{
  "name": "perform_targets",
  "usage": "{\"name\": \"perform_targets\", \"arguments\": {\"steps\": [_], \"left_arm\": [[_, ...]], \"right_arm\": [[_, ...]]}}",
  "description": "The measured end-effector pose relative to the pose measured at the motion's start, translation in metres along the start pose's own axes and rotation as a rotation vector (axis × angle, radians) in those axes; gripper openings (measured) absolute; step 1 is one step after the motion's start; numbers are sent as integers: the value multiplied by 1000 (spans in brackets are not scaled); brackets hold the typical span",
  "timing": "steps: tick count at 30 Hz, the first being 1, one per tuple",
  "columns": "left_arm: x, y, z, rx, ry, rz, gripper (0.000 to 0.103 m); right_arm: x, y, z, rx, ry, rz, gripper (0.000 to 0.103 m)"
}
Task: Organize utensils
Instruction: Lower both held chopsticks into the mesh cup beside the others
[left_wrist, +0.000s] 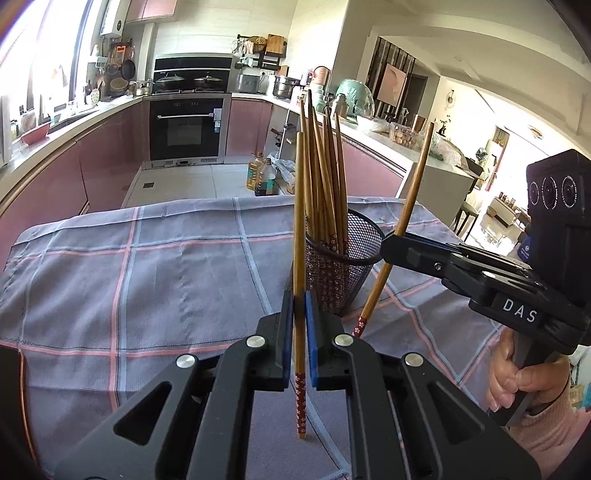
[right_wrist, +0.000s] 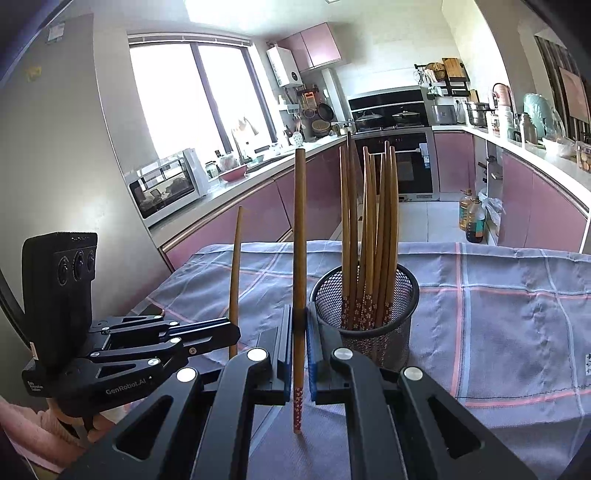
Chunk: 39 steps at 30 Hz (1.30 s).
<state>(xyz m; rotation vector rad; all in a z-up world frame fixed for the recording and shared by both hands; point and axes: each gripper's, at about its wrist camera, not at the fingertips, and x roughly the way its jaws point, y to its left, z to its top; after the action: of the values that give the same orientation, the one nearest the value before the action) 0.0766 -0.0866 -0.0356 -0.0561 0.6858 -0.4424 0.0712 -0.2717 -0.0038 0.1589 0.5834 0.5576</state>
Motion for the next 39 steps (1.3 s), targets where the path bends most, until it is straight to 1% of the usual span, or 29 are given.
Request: {"name": "perform_targets", "arguments": {"steps": [14, 39], "left_arm": [[-4, -2, 10, 8, -22, -1, 7], [-15, -5, 38, 18, -81, -29, 7]], "right_arm": [[-10, 0, 12, -20, -35, -15, 6], [-27, -7, 38, -62, -108, -45, 6]]}}
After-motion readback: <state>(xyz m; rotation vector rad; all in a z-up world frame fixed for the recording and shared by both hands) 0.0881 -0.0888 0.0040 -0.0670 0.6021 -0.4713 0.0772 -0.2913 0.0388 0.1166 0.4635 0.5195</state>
